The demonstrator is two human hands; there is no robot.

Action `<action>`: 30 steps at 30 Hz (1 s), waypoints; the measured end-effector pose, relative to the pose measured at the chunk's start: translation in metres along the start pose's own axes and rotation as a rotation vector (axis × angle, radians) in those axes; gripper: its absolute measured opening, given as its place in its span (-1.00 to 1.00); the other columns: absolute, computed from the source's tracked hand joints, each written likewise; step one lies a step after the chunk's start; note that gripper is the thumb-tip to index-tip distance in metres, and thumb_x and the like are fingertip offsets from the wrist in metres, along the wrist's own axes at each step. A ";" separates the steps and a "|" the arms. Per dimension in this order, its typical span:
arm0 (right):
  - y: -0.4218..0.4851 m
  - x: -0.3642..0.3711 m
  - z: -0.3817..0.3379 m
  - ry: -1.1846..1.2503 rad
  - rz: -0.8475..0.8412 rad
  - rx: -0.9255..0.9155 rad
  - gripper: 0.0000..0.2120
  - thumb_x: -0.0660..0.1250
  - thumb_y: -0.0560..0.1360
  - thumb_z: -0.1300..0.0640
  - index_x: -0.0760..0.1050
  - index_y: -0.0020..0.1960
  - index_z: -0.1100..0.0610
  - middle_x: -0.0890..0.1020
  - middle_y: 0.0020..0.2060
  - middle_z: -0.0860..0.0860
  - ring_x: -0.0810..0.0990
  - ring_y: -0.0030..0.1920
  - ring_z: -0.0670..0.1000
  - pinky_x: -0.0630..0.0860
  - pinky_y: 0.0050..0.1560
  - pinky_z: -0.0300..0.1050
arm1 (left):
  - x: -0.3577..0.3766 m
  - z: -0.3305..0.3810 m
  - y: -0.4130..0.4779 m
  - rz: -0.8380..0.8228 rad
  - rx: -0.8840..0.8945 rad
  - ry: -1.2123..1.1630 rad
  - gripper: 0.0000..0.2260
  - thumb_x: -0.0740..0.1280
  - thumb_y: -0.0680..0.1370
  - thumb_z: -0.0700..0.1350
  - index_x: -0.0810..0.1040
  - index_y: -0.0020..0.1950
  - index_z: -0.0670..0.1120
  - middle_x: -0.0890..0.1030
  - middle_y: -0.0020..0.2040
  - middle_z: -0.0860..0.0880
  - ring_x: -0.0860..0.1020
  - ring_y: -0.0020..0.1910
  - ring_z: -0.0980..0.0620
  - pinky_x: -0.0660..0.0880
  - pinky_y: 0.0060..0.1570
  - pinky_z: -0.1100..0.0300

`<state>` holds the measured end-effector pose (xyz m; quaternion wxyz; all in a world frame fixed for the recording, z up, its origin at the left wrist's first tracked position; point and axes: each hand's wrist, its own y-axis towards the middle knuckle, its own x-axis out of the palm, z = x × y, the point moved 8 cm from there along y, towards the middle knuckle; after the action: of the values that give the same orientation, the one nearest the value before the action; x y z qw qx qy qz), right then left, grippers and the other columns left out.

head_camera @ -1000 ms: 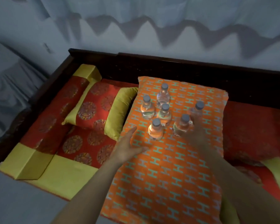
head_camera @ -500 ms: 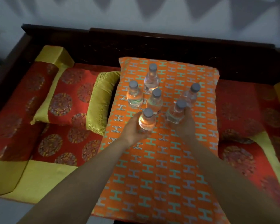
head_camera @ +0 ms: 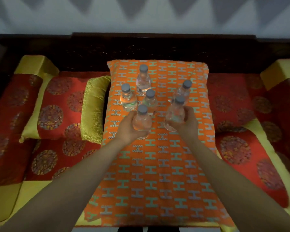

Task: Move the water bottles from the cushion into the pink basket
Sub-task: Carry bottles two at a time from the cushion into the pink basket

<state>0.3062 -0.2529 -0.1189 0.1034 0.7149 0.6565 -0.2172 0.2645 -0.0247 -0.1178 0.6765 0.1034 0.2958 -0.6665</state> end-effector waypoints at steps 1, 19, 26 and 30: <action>-0.006 -0.005 -0.004 0.016 0.014 0.001 -0.38 0.61 0.23 0.06 0.41 0.19 0.05 0.58 0.00 -0.11 0.57 -0.02 -0.05 0.51 -0.08 -0.23 | -0.005 0.004 -0.002 -0.002 0.008 -0.018 -0.40 0.59 0.20 -0.04 0.39 0.14 0.01 0.60 0.02 0.00 0.59 -0.02 -0.04 0.50 -0.13 0.13; -0.179 -0.253 -0.029 0.080 0.581 0.044 -0.45 0.62 0.18 0.04 0.50 0.11 0.00 0.63 -0.06 -0.05 0.58 -0.13 -0.11 0.51 -0.09 -0.20 | 0.014 0.181 -0.073 -0.225 0.362 -0.268 -0.62 0.59 0.28 -0.17 0.53 0.00 0.00 0.61 -0.17 0.10 0.55 -0.29 0.32 0.47 -0.27 0.35; -0.286 -0.357 -0.009 0.032 0.766 0.161 -0.47 0.60 0.24 0.14 0.42 0.10 0.04 0.52 -0.05 -0.03 0.50 -0.11 -0.09 0.45 -0.14 -0.22 | 0.096 0.255 -0.122 -0.390 0.443 -0.284 -0.49 0.62 0.22 -0.13 0.49 0.08 -0.10 0.62 -0.10 0.04 0.60 -0.15 0.11 0.53 -0.11 0.16; -0.363 -0.414 0.016 0.069 0.889 0.220 -0.45 0.61 0.22 0.17 0.44 0.12 0.08 0.54 -0.01 0.03 0.50 -0.01 0.02 0.51 -0.03 -0.02 | 0.162 0.299 -0.173 -0.513 0.507 -0.244 -0.43 0.64 0.14 -0.01 0.51 0.06 -0.03 0.64 -0.07 0.04 0.63 -0.09 0.06 0.57 -0.05 0.04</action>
<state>-0.0719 -0.5872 0.1016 0.0882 0.9408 0.2620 -0.1963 0.1667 -0.3361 0.0798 0.4708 0.1103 0.0550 -0.8736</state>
